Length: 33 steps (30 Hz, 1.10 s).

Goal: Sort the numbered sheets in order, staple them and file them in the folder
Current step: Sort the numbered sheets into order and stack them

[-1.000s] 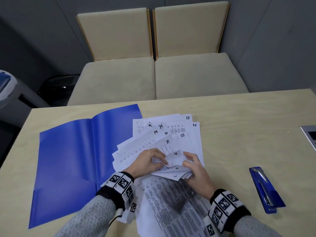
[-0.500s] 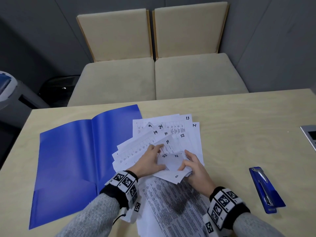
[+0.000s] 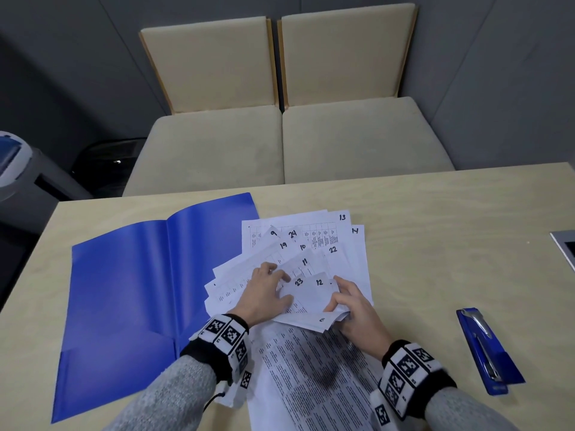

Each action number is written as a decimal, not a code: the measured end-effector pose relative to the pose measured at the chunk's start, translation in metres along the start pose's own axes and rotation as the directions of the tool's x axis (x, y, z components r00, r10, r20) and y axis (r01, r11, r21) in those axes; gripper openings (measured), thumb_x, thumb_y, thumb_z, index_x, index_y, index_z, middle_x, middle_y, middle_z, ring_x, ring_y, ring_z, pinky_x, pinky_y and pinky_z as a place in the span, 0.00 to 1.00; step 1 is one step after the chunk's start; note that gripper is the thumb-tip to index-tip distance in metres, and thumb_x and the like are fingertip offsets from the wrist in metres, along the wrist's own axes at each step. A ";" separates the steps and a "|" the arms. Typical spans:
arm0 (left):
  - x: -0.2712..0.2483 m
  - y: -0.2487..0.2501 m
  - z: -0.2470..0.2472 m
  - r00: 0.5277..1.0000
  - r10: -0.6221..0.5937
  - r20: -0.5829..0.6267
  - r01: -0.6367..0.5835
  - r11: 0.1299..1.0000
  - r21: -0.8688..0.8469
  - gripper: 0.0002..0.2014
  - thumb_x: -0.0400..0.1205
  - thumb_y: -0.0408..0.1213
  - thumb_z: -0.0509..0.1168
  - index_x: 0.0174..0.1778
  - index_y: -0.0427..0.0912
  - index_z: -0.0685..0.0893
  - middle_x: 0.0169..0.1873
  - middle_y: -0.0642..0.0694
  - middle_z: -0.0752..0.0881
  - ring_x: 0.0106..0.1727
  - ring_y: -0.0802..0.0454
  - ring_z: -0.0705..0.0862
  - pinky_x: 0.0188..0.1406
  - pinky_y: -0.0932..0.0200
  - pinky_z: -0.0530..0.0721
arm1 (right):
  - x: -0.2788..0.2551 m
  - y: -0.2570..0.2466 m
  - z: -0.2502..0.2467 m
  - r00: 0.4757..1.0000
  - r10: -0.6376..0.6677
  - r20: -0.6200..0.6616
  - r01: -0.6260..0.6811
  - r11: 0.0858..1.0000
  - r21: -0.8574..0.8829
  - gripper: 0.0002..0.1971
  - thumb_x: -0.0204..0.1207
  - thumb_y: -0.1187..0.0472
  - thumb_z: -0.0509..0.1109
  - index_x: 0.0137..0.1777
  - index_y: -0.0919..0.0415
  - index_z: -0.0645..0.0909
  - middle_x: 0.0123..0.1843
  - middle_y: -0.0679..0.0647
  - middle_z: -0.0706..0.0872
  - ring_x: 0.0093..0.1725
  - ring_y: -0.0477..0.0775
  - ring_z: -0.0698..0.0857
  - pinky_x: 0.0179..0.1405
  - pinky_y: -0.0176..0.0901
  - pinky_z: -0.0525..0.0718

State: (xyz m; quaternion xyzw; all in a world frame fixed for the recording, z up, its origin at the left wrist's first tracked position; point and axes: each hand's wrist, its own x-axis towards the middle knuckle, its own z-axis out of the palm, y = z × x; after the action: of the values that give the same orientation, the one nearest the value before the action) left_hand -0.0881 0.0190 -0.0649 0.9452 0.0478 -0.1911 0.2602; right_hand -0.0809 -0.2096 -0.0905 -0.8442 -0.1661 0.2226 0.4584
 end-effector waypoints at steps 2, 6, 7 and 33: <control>-0.004 -0.001 -0.001 0.999 0.032 0.011 -0.033 0.999 0.014 0.23 0.79 0.47 0.66 0.70 0.47 0.75 0.78 0.42 0.63 0.78 0.45 0.63 0.75 0.53 0.66 | 0.000 0.000 0.000 1.000 0.006 0.008 -0.006 1.000 0.002 0.14 0.66 0.74 0.73 0.37 0.52 0.82 0.79 0.49 0.64 0.79 0.44 0.65 0.67 0.30 0.66; -0.010 -0.003 0.001 0.998 0.051 0.042 -0.053 0.997 0.057 0.26 0.80 0.49 0.64 0.75 0.48 0.71 0.80 0.42 0.60 0.80 0.46 0.62 0.78 0.53 0.63 | 0.000 0.000 -0.001 1.000 0.009 0.018 -0.009 1.000 0.019 0.13 0.66 0.76 0.72 0.38 0.55 0.82 0.78 0.49 0.64 0.79 0.43 0.65 0.65 0.26 0.64; -0.010 -0.004 0.001 0.998 0.053 0.042 -0.056 0.997 0.062 0.26 0.81 0.50 0.64 0.74 0.48 0.72 0.80 0.42 0.61 0.79 0.46 0.63 0.77 0.53 0.64 | 0.000 0.000 -0.001 1.000 0.009 0.018 -0.010 1.000 0.024 0.13 0.66 0.76 0.72 0.38 0.55 0.82 0.79 0.49 0.64 0.79 0.43 0.65 0.66 0.28 0.64; -0.011 -0.005 -0.006 0.968 0.147 -0.203 -0.140 0.989 0.050 0.22 0.69 0.54 0.72 0.58 0.54 0.79 0.50 0.52 0.70 0.52 0.53 0.70 0.54 0.56 0.74 | 0.001 -0.006 -0.001 1.000 0.007 -0.003 -0.007 1.000 -0.019 0.08 0.67 0.70 0.76 0.38 0.56 0.84 0.80 0.48 0.60 0.80 0.49 0.61 0.68 0.34 0.64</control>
State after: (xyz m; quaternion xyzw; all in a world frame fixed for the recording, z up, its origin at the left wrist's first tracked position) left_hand -0.0974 0.0260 -0.0580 0.9654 0.0026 -0.0734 0.2503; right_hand -0.0805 -0.2068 -0.0854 -0.8495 -0.1646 0.2211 0.4498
